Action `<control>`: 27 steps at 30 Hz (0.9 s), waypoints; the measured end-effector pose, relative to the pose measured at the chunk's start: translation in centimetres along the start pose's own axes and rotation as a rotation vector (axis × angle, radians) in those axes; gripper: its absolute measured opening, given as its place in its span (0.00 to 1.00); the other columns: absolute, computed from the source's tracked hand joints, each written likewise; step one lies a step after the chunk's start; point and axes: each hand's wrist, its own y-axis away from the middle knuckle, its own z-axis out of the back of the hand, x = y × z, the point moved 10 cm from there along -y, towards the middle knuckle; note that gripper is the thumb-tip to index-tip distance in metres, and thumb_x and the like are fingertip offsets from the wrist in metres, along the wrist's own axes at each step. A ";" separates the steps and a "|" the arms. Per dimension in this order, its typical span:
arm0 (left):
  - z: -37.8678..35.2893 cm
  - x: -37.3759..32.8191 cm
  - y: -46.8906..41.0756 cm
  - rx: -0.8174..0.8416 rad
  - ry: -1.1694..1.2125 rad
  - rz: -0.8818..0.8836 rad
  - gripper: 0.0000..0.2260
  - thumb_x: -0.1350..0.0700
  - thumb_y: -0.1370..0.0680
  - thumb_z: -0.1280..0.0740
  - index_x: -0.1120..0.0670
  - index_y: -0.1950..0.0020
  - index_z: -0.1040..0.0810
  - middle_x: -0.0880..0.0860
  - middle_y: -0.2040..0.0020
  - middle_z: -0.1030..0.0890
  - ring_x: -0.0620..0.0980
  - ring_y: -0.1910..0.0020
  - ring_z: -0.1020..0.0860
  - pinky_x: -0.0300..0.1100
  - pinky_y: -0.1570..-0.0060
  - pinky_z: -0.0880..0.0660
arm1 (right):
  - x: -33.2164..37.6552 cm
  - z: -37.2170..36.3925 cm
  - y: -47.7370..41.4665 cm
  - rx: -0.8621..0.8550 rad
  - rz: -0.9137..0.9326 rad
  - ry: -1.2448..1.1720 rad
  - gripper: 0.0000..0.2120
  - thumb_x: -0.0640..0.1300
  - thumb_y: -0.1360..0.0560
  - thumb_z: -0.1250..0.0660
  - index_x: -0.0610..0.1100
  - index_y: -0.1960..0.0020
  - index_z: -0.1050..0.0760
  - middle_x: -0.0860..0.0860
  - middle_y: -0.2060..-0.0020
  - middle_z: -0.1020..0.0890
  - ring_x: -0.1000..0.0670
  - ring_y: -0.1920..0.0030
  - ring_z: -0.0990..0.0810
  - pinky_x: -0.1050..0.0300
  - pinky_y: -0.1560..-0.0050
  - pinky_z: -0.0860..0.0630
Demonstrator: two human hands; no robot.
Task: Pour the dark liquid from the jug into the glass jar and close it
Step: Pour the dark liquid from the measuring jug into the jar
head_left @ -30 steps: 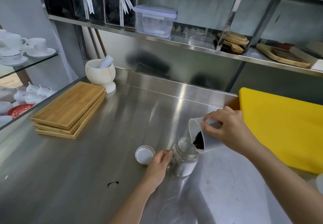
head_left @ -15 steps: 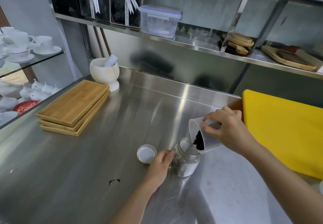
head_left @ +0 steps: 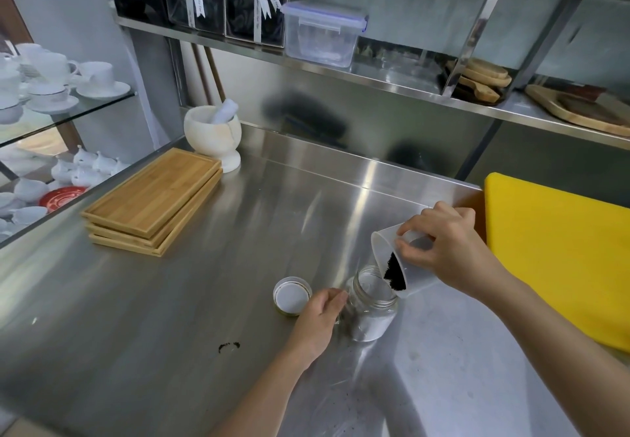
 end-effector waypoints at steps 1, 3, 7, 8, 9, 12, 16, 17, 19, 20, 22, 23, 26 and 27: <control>0.0 0.0 0.0 0.000 0.002 -0.003 0.10 0.51 0.22 0.40 0.48 0.62 0.27 0.43 0.65 0.24 0.43 0.62 0.26 0.33 0.62 0.30 | 0.1 -0.1 0.0 0.002 0.009 -0.003 0.03 0.41 0.31 0.27 0.41 0.59 0.18 0.46 0.63 0.18 0.50 0.59 0.31 0.51 0.53 0.40; 0.0 0.0 -0.1 -0.001 0.017 -0.003 0.10 0.51 0.22 0.40 0.48 0.63 0.26 0.43 0.65 0.24 0.43 0.62 0.26 0.30 0.62 0.29 | 0.3 0.0 -0.1 -0.009 0.032 -0.004 0.03 0.40 0.32 0.26 0.41 0.60 0.18 0.45 0.65 0.18 0.50 0.60 0.31 0.50 0.54 0.39; -0.1 0.1 -0.1 0.001 0.026 0.007 0.09 0.51 0.22 0.40 0.48 0.62 0.26 0.44 0.65 0.24 0.43 0.63 0.26 0.35 0.60 0.28 | 0.8 0.1 -0.1 -0.027 0.086 0.015 0.04 0.39 0.34 0.25 0.41 0.62 0.19 0.46 0.69 0.19 0.49 0.63 0.31 0.48 0.57 0.39; -0.2 0.2 -0.2 0.003 0.031 0.009 0.09 0.51 0.22 0.40 0.48 0.62 0.26 0.45 0.64 0.24 0.43 0.62 0.26 0.37 0.57 0.28 | 0.9 0.1 -0.2 -0.032 0.099 0.019 0.04 0.39 0.34 0.24 0.41 0.62 0.19 0.46 0.69 0.20 0.50 0.63 0.31 0.48 0.58 0.39; -0.2 0.3 -0.2 0.004 0.033 0.009 0.09 0.51 0.22 0.40 0.48 0.61 0.26 0.45 0.64 0.24 0.44 0.62 0.26 0.37 0.55 0.27 | 1.0 0.0 -0.2 -0.036 0.112 0.021 0.04 0.40 0.34 0.25 0.41 0.63 0.19 0.47 0.70 0.20 0.50 0.64 0.31 0.48 0.59 0.38; -0.2 0.5 -0.4 0.001 0.025 0.018 0.08 0.50 0.22 0.39 0.48 0.61 0.25 0.45 0.64 0.24 0.46 0.60 0.25 0.43 0.52 0.26 | 1.1 -0.1 -0.2 -0.043 0.114 0.010 0.07 0.46 0.34 0.31 0.42 0.64 0.19 0.47 0.71 0.20 0.49 0.65 0.30 0.46 0.60 0.36; -0.3 0.6 -0.6 0.002 0.010 0.009 0.08 0.50 0.22 0.39 0.47 0.60 0.24 0.45 0.62 0.23 0.44 0.60 0.25 0.48 0.46 0.25 | 1.3 -0.2 -0.3 -0.043 0.144 0.042 0.08 0.47 0.35 0.32 0.42 0.64 0.19 0.46 0.72 0.20 0.46 0.67 0.27 0.42 0.62 0.32; -0.3 0.6 -0.7 0.001 0.009 0.006 0.08 0.50 0.22 0.39 0.47 0.60 0.24 0.44 0.63 0.23 0.44 0.60 0.25 0.48 0.46 0.25 | 1.4 -0.3 -0.3 -0.044 0.157 0.049 0.08 0.46 0.35 0.32 0.42 0.65 0.19 0.46 0.72 0.20 0.46 0.67 0.27 0.42 0.62 0.32; -0.3 0.6 -0.7 -0.002 0.000 0.001 0.08 0.50 0.22 0.39 0.47 0.60 0.24 0.44 0.63 0.23 0.44 0.60 0.25 0.48 0.46 0.25 | 1.5 -0.4 -0.3 -0.044 0.171 0.055 0.08 0.46 0.35 0.32 0.42 0.65 0.19 0.46 0.73 0.21 0.45 0.68 0.26 0.43 0.63 0.32; -0.2 0.6 -0.7 -0.004 -0.003 -0.001 0.08 0.50 0.22 0.39 0.47 0.60 0.24 0.44 0.63 0.23 0.44 0.60 0.25 0.48 0.46 0.25 | 1.4 -0.4 -0.4 -0.042 0.175 0.055 0.08 0.46 0.35 0.32 0.42 0.65 0.19 0.46 0.73 0.21 0.45 0.67 0.26 0.43 0.62 0.33; -0.2 0.6 -0.7 -0.002 -0.001 -0.005 0.08 0.50 0.22 0.39 0.47 0.61 0.25 0.44 0.64 0.23 0.44 0.60 0.25 0.48 0.46 0.26 | 1.6 -0.5 -0.3 -0.038 0.193 0.048 0.08 0.46 0.35 0.32 0.42 0.65 0.19 0.47 0.73 0.21 0.45 0.67 0.26 0.44 0.62 0.33; -0.2 0.5 -0.6 -0.002 0.000 -0.007 0.09 0.50 0.22 0.39 0.47 0.62 0.25 0.43 0.64 0.23 0.43 0.61 0.25 0.48 0.46 0.25 | 1.7 -0.5 -0.3 -0.034 0.207 0.043 0.08 0.46 0.35 0.32 0.42 0.65 0.19 0.47 0.73 0.21 0.45 0.68 0.26 0.43 0.63 0.33; -0.2 0.5 -0.5 -0.005 -0.003 -0.009 0.10 0.49 0.23 0.39 0.45 0.64 0.26 0.41 0.68 0.23 0.41 0.63 0.26 0.46 0.49 0.26 | 2.2 -0.7 -0.1 -0.023 0.254 0.030 0.07 0.46 0.36 0.31 0.41 0.65 0.19 0.47 0.72 0.21 0.44 0.68 0.26 0.43 0.63 0.32; -0.2 0.5 -0.6 -0.006 -0.002 -0.006 0.10 0.49 0.23 0.39 0.45 0.64 0.26 0.40 0.69 0.23 0.41 0.63 0.26 0.46 0.49 0.26 | 2.3 -0.8 -0.1 -0.019 0.263 0.023 0.08 0.46 0.35 0.31 0.41 0.65 0.19 0.47 0.72 0.21 0.45 0.68 0.26 0.44 0.62 0.33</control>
